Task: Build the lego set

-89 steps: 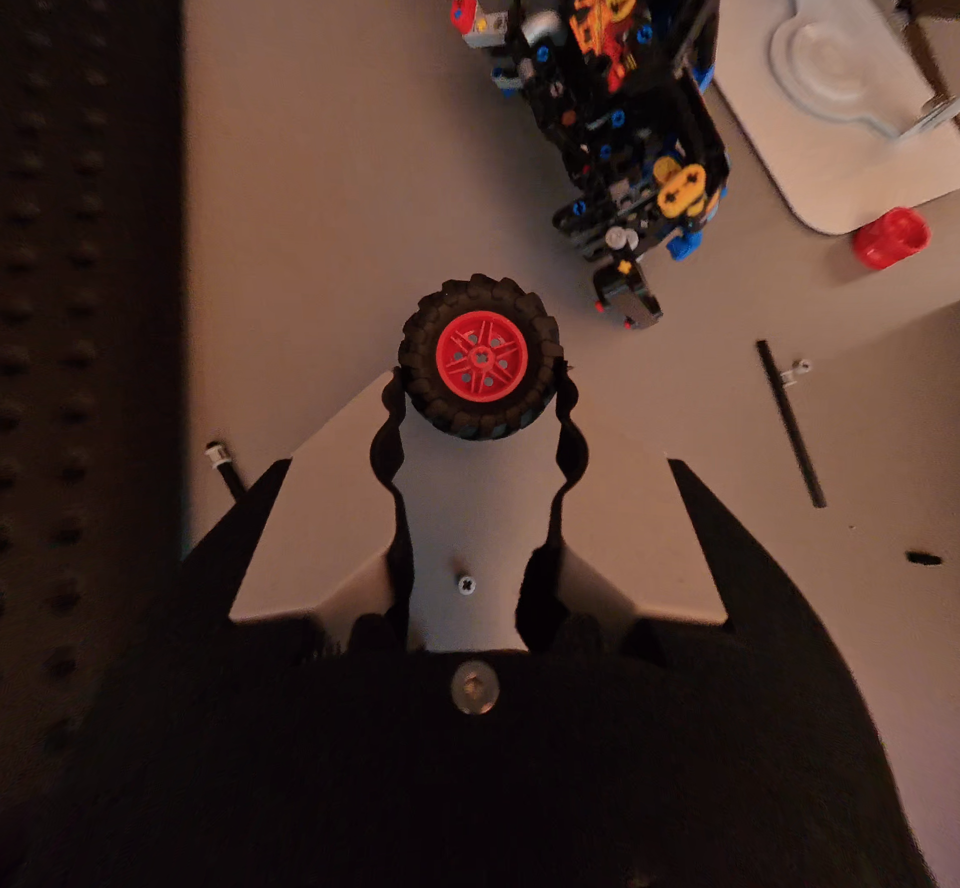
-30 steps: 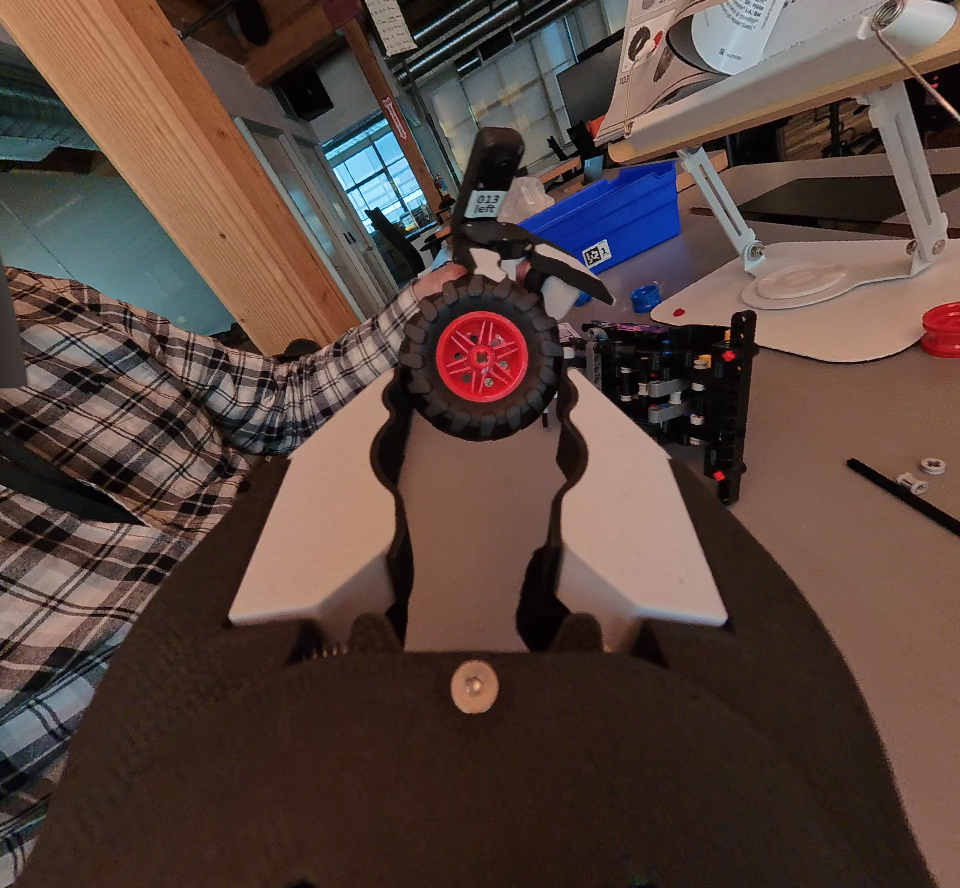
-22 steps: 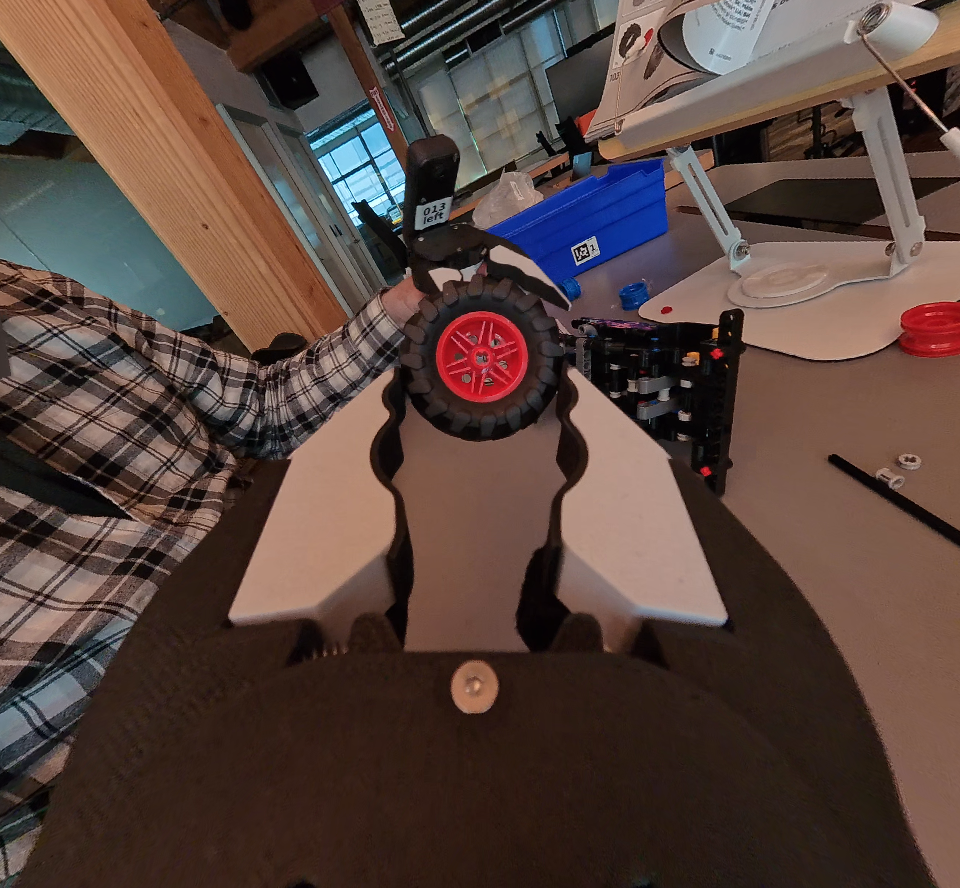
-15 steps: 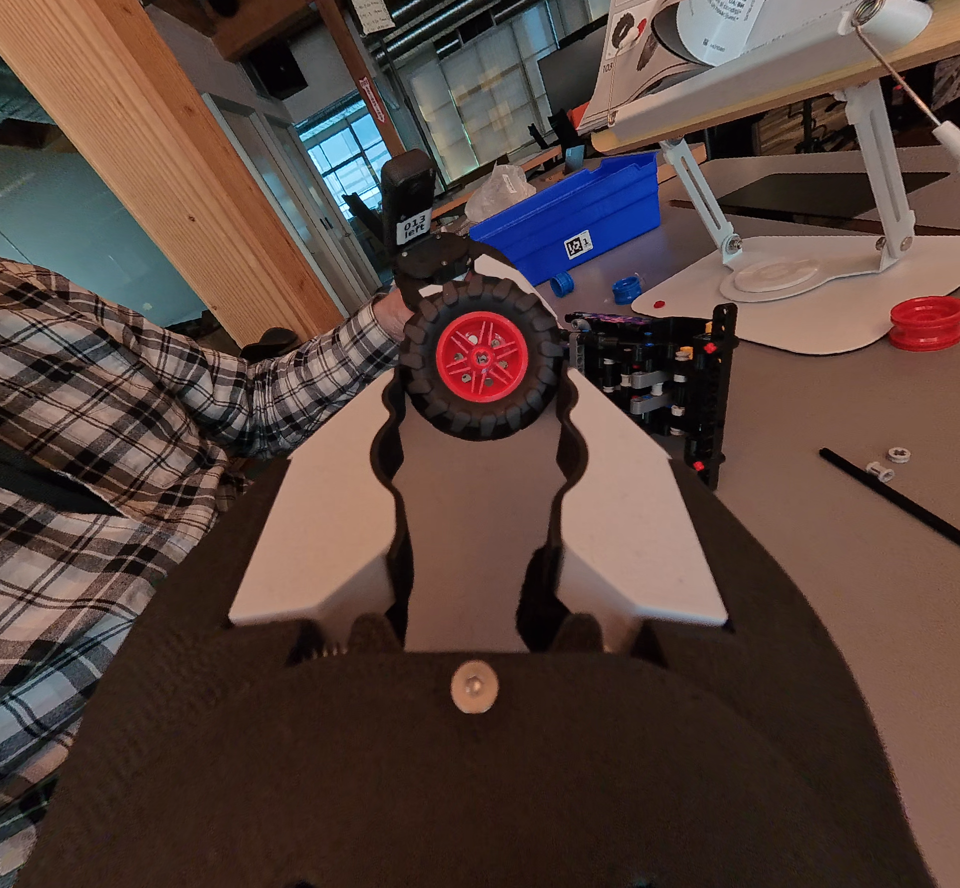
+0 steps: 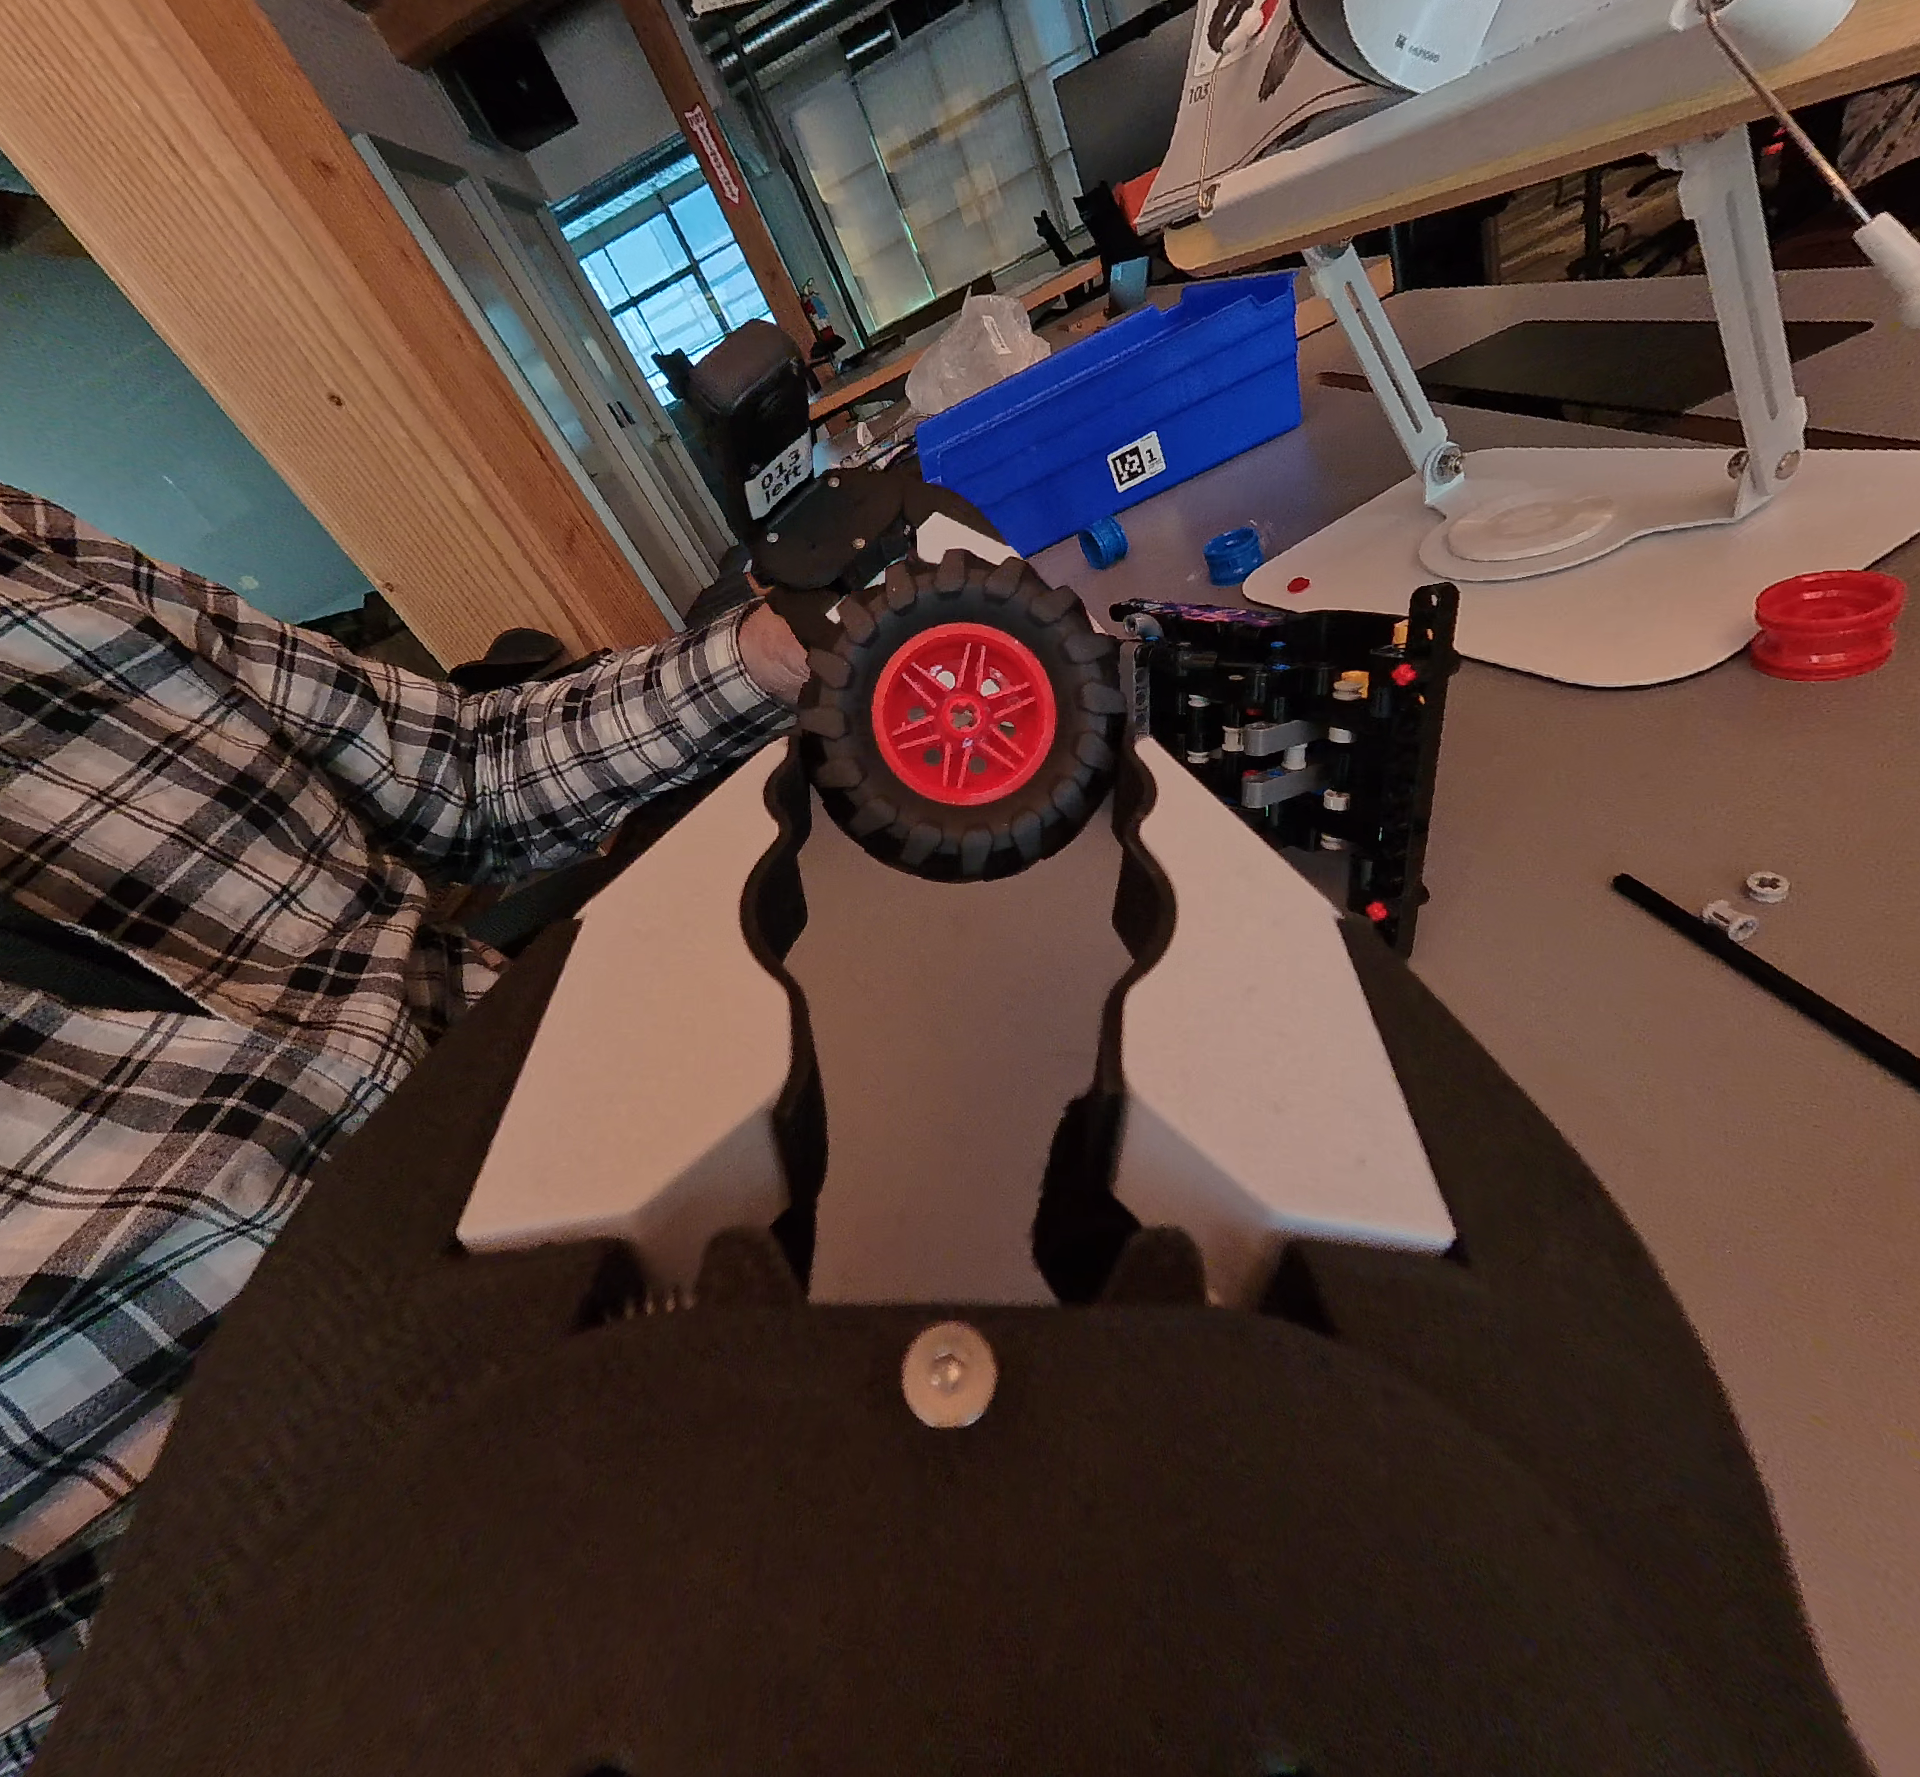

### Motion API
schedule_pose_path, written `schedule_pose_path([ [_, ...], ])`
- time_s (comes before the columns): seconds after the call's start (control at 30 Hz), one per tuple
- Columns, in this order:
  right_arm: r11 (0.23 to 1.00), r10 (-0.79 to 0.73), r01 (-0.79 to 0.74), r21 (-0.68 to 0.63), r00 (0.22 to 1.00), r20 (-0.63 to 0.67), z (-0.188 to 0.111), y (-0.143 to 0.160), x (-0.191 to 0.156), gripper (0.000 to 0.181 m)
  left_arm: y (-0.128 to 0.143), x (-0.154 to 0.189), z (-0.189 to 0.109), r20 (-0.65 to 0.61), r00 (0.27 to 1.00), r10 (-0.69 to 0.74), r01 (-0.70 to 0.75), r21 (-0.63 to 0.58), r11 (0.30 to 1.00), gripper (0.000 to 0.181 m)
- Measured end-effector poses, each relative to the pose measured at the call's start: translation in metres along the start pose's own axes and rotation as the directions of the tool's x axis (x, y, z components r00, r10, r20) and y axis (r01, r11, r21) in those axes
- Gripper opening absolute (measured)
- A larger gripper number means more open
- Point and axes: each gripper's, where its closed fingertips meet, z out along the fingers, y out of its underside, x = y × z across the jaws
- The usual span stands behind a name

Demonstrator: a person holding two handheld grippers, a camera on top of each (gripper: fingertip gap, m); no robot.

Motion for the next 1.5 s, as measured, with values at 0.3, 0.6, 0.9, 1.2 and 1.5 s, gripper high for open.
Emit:
schedule_pose_path([
  [0.3, 1.0, -0.008, 0.008, -0.012, 1.0, -0.012, 0.0, 0.002, 0.002, 0.057, -0.003, 0.002, 0.0, 0.026, 0.996, 0.083, -0.084, 0.02, 0.996, 0.028],
  [0.6, 0.999, -0.017, 0.016, -0.031, 0.999, -0.031, 0.0, 0.005, 0.004, 0.057, -0.003, 0.002, 0.001, 0.046, 0.991, 0.127, -0.128, 0.026, 0.991, 0.027],
  [0.9, 0.999, -0.041, 0.039, -0.034, 0.997, -0.058, -0.002, 0.003, 0.006, 0.057, -0.004, 0.0, 0.001, 0.071, 0.986, 0.152, -0.154, 0.034, 0.987, 0.028],
  [1.2, 0.972, -0.035, 0.077, 0.222, 0.982, -0.188, -0.044, -0.045, 0.02, 0.057, -0.002, -0.003, 0.0, 0.071, 0.984, 0.163, -0.165, 0.011, 0.986, 0.027],
  [1.5, 0.92, 0.0, 0.107, 0.376, 0.962, -0.274, -0.083, -0.07, 0.028, 0.057, 0.007, -0.012, -0.012, 0.077, 0.981, 0.178, -0.175, -0.042, 0.984, 0.025],
])
